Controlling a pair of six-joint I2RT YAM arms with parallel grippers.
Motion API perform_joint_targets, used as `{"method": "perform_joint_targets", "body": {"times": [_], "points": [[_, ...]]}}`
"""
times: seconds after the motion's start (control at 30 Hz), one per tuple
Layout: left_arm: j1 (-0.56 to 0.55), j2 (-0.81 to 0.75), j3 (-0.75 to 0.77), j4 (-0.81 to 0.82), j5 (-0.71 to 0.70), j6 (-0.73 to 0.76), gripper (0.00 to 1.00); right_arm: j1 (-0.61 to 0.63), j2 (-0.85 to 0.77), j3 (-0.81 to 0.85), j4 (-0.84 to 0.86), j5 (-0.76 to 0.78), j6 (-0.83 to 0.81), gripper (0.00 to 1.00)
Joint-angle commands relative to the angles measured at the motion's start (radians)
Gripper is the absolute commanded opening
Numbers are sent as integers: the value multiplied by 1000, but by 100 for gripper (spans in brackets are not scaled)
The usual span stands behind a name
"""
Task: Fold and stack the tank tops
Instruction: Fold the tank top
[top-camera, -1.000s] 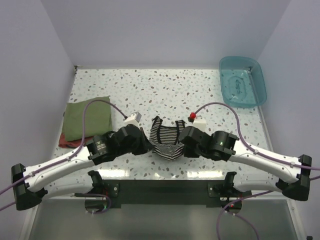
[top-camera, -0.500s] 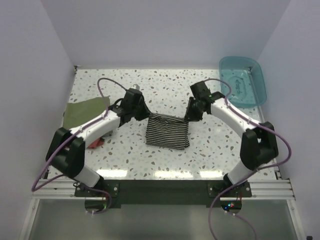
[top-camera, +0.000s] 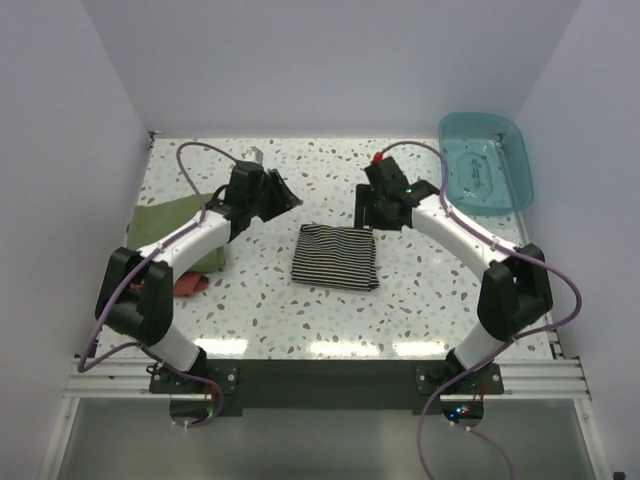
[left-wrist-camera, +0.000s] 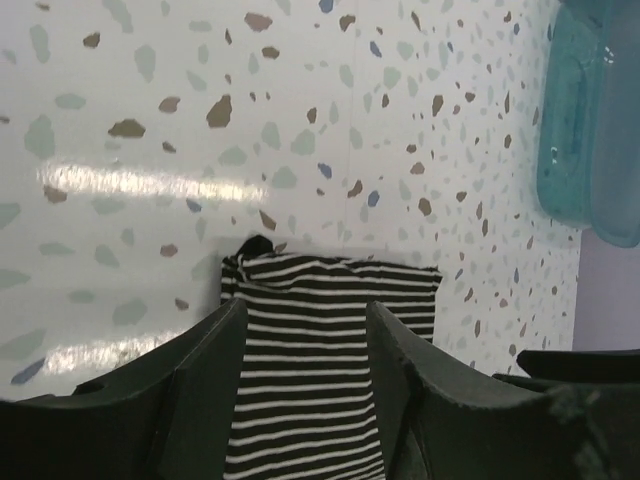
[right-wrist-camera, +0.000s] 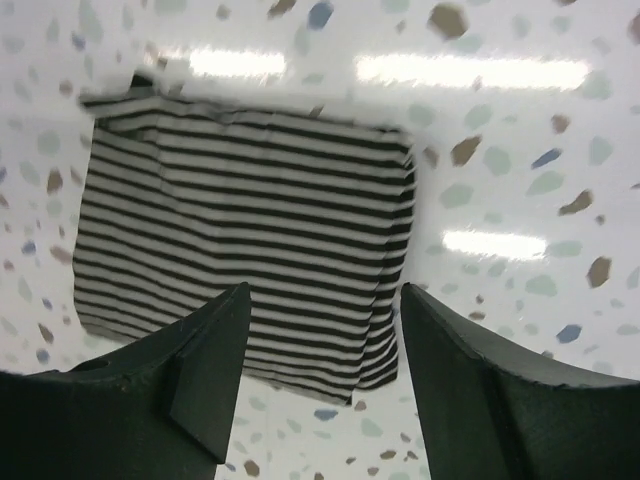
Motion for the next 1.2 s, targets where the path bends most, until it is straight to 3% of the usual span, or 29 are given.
{"method": "perform_joint_targets", "body": {"times": [0.0, 0.23, 0.5, 0.9, 1.17], "points": [[-24, -103, -151, -24, -4, 7, 56, 136, -75, -115, 37, 81, 7, 65], [-44, -178, -393, 80, 115, 59, 73, 260, 64, -141, 91, 112, 33, 65], [-44, -102, -420, 142, 218, 96, 81, 263, 165, -216, 129, 100, -1, 72], [-50, 72, -405, 150, 250, 99, 79, 176, 115, -263, 229, -98, -62, 73], [-121, 115, -425, 41, 68, 56, 74, 117, 87, -258, 243, -181, -81, 72]]}}
